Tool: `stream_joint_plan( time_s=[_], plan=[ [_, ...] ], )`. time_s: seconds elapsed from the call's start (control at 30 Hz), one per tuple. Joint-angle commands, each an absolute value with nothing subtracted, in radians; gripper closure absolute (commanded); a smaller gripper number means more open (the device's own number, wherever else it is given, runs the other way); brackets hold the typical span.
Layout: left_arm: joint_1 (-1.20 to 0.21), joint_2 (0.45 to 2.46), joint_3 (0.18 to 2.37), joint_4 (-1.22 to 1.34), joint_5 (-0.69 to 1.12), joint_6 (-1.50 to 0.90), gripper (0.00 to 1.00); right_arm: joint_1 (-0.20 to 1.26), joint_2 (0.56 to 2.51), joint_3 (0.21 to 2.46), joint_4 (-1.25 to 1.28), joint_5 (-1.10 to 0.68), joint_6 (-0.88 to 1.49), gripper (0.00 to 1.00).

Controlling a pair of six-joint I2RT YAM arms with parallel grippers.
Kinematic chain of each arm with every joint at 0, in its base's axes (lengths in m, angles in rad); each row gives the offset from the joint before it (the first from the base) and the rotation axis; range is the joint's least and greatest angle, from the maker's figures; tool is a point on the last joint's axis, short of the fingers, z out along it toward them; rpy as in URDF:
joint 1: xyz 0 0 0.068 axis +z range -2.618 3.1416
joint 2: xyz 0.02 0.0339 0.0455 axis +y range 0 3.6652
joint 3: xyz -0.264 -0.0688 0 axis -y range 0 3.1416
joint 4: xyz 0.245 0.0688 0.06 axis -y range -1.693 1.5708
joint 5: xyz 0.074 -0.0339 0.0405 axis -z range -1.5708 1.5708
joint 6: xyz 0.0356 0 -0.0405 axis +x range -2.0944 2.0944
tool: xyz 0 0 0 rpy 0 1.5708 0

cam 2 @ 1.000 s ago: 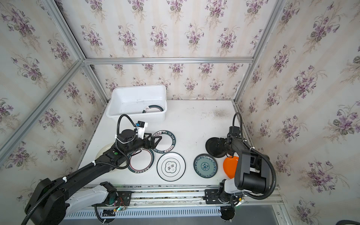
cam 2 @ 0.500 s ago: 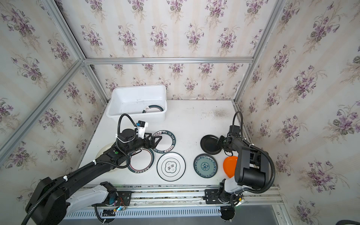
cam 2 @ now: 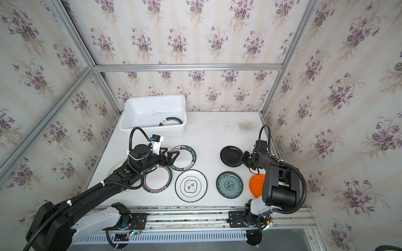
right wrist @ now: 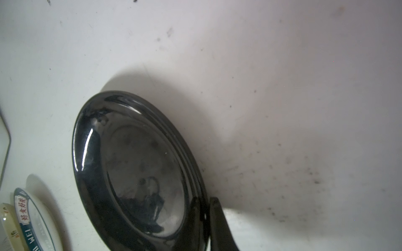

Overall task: Place the plates into the plastic bin on the countertop
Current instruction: Pick up the plate from the middle-right of the table.

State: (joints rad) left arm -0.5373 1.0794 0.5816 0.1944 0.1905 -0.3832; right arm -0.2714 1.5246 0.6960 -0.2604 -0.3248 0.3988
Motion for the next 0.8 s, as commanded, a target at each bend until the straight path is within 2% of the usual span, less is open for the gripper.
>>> stream_joint_plan(
  time_s=[0.0,0.27,0.77],
  plan=[
    [-0.537,1.081,0.579,0.221,0.173,-0.375,0.00,-0.272,1.522,0.682,-0.295,-0.294,0.417,0.91],
    [-0.537,1.072,0.577,0.222,0.177,-0.378,0.00,-0.272,1.487,0.661,-0.290,-0.284,0.417,1.00],
    [-0.537,1.071,0.570,0.226,0.164,-0.382,0.01,-0.272,1.439,0.653,-0.286,-0.329,0.452,1.00]
  ],
)
